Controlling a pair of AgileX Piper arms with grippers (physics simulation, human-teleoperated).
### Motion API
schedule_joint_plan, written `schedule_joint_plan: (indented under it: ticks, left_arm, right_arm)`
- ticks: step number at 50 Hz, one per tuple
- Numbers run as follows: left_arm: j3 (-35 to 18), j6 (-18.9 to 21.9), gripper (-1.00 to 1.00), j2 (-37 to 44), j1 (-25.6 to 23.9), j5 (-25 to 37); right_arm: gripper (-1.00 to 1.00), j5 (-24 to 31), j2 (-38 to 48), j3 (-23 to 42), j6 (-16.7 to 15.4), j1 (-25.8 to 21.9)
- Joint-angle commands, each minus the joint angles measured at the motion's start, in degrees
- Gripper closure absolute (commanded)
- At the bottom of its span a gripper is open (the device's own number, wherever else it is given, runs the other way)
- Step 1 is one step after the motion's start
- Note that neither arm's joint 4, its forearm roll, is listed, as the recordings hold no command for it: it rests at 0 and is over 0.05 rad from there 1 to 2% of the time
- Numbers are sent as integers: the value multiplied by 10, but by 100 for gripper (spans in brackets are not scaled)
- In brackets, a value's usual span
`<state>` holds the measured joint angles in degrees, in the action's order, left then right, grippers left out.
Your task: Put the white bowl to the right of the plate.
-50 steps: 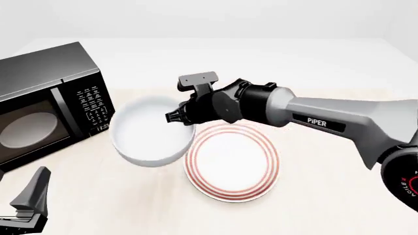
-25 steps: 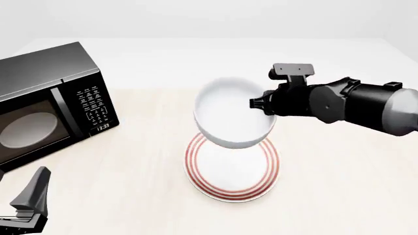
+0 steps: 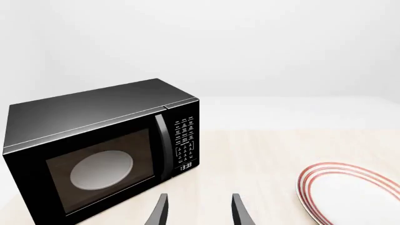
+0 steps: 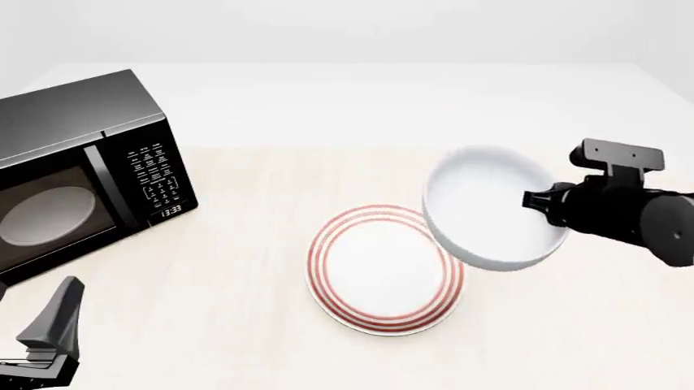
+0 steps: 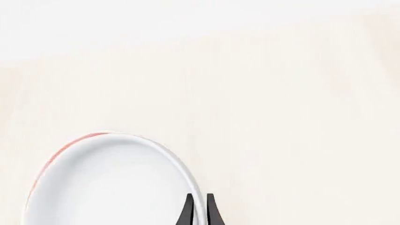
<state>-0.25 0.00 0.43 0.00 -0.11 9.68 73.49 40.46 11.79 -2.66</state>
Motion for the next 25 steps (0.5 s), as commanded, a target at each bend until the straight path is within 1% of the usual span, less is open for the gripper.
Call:
schedule_joint_plan:
  ticks: [1, 2, 3, 4, 6, 8, 9, 17, 20, 22, 23, 24, 25]
  left_arm:
    - [0, 0, -100, 0, 0, 0]
    - [0, 0, -100, 0, 0, 0]
    - [0, 0, -100, 0, 0, 0]
    - [0, 0, -100, 0, 0, 0]
    - [0, 0, -100, 0, 0, 0]
    - [0, 0, -100, 0, 0, 0]
    - [0, 0, -100, 0, 0, 0]
    - [0, 0, -100, 0, 0, 0]
    - [0, 0, -100, 0, 0, 0]
    - [0, 0, -100, 0, 0, 0]
    - [0, 0, -100, 0, 0, 0]
    - [0, 0, -100, 0, 0, 0]
    - [0, 0, -100, 0, 0, 0]
  right_arm:
    - [100, -30, -48, -79, 13, 73]
    - [100, -32, -50, -83, 15, 78]
    - [100, -37, -56, -95, 17, 95]
    - [100, -38, -61, -100, 19, 94]
    - [100, -41, -67, -109, 16, 116]
    - [100, -46, -73, -120, 22, 128]
    - [100, -47, -74, -124, 19, 135]
    - [100, -65, -92, -159, 28, 188]
    - [100, -71, -91, -166, 23, 208]
    - [100, -83, -86, -175, 26, 223]
    - [100, -83, -85, -175, 26, 223]
    - [100, -89, -77, -176, 19, 240]
    - [100, -96, -80, -183, 32, 240]
